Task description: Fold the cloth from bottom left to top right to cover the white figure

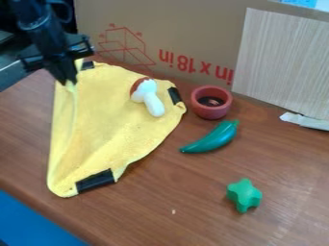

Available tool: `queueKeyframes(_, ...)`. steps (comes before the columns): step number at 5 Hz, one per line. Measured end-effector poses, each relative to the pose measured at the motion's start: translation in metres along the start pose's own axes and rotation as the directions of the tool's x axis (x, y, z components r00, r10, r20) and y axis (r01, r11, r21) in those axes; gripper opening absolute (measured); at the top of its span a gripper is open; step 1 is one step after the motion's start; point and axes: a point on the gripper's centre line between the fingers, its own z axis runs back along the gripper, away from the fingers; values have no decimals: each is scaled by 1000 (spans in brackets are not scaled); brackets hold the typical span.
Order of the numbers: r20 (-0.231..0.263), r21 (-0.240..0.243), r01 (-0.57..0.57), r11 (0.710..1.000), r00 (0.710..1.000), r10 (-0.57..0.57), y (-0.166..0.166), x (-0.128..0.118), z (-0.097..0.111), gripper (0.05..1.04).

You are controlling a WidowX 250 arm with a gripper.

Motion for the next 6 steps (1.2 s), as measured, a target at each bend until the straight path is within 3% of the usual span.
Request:
queueKeyframes(3, -35, -37, -26, 999, 999, 25, -87, 7, -16, 58)
queueKeyframes(6, -47, 20, 0, 1000, 999, 1, -132, -5, -60, 81)
